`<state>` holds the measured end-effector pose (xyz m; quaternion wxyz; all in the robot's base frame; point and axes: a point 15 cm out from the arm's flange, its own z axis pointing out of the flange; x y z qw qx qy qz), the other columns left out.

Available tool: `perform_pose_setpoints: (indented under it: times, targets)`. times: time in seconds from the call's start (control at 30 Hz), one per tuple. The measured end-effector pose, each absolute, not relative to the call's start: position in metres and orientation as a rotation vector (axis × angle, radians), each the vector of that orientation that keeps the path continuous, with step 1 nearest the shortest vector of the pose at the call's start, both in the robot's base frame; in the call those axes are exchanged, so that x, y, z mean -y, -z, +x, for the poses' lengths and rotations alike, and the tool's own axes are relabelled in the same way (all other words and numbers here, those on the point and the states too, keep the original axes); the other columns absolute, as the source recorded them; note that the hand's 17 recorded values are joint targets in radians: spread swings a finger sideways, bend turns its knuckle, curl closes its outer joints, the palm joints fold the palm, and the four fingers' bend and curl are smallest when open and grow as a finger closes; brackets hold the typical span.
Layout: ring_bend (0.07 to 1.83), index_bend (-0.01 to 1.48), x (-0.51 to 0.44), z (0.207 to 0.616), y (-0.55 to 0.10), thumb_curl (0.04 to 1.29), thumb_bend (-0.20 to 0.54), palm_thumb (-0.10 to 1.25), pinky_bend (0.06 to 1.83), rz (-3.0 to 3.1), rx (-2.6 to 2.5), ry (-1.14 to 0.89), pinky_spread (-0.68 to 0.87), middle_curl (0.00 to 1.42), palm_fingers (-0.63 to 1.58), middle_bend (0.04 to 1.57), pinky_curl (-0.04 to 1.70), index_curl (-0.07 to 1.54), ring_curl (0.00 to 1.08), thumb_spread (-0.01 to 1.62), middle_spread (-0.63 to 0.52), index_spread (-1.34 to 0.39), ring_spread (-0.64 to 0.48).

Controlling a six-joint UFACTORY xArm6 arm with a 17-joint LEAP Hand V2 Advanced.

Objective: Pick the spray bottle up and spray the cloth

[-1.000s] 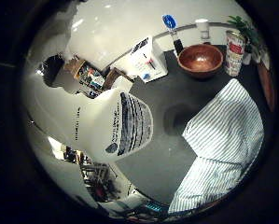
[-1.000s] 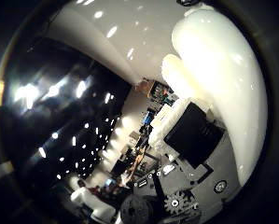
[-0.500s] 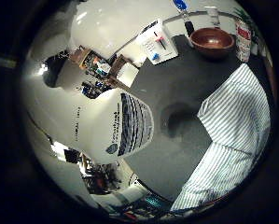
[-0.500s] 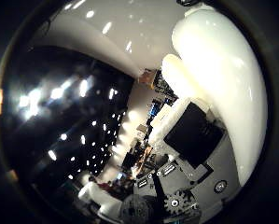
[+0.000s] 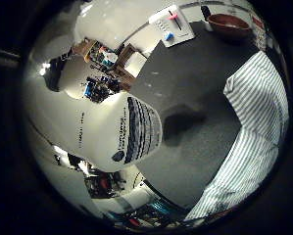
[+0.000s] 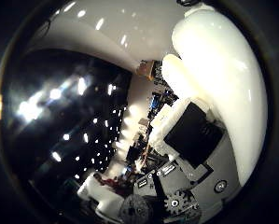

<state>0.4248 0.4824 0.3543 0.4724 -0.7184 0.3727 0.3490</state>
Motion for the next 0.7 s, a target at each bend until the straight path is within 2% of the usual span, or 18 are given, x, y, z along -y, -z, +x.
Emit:
perform_pose_setpoints:
  times: [0.53,0.7]
  targets:
    - [1.21,1.16,-0.509,0.386,-0.330,0.57,-0.009,0.99,1.02,-1.809,-0.910,-0.908,-0.17,1.00,1.06,1.20,1.54,0.84,1.05,1.30,-0.22,-0.24,-0.32]
    - [1.19,1.16,-0.512,0.386,-0.325,0.57,-0.010,0.98,1.02,-1.813,-0.926,-0.886,-0.18,1.01,1.06,1.19,1.52,0.84,1.05,1.29,-0.22,-0.24,-0.33]
